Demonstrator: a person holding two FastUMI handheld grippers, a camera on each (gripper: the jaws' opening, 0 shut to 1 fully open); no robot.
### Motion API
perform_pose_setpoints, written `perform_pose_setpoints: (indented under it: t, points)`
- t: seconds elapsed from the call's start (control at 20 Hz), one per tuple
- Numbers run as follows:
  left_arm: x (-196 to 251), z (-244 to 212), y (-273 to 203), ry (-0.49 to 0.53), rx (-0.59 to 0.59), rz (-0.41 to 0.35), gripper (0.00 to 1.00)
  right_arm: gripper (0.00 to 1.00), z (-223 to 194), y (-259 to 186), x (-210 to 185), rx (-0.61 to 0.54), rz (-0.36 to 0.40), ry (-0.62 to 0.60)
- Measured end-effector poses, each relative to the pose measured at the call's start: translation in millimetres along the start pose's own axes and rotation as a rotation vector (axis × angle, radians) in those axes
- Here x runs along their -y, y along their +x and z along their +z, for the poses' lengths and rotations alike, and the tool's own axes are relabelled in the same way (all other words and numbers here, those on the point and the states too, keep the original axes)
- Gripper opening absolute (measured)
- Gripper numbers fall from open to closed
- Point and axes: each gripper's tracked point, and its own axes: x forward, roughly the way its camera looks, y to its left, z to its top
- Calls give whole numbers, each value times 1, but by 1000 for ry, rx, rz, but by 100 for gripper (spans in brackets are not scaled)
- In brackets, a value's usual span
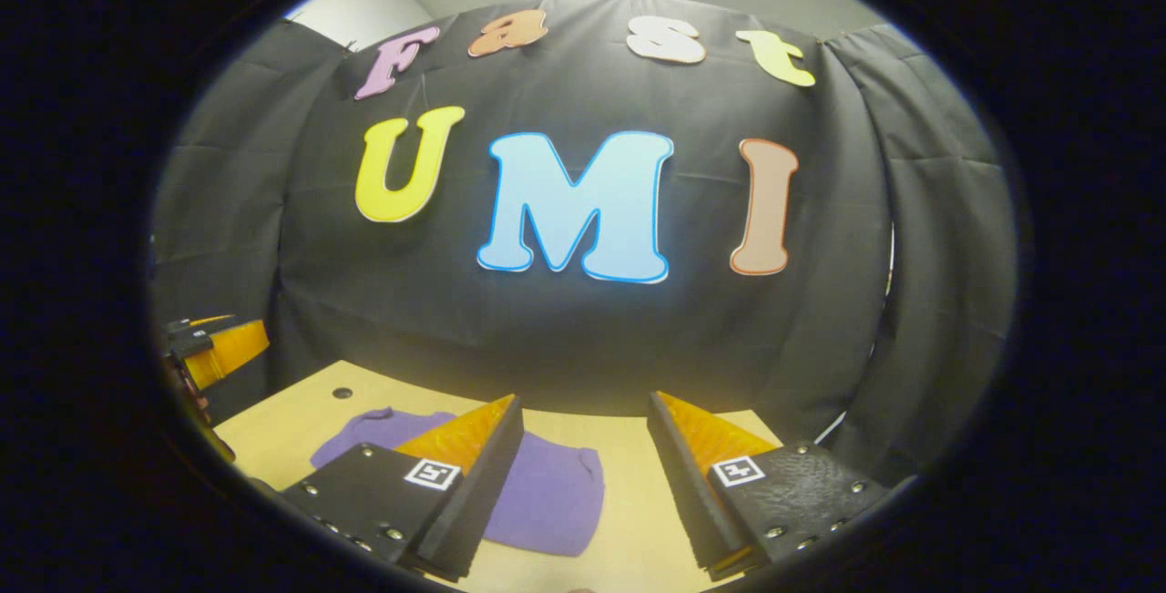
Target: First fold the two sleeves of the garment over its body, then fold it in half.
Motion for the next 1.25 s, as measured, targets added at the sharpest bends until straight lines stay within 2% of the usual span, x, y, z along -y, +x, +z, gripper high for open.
perform_pose_setpoints:
  t: [0.15, 0.4, 0.65, 0.8, 1.05, 1.25]
  points:
    - [-12, 3, -21, 6, -3, -4, 89, 85, 3, -27, -8, 7, -17, 13]
    - [-38, -6, -52, 60, -28, 15, 89, 85, -17, -62, -16, -29, -80, 35]
    - [-38, -15, -64, 57, -53, -11, 89, 85, -26, -101, -4, -50, -151, 19]
    - [-28, -13, -69, 66, -43, -29, 89, 84, -14, -113, 14, -16, -204, 30]
    - [2, -13, -74, 59, -42, -77, 89, 85, -7, -128, 39, 13, -232, 30]
    - [24, -14, -79, 58, -32, -53, 89, 83, -10, -122, 68, 23, -211, 40]
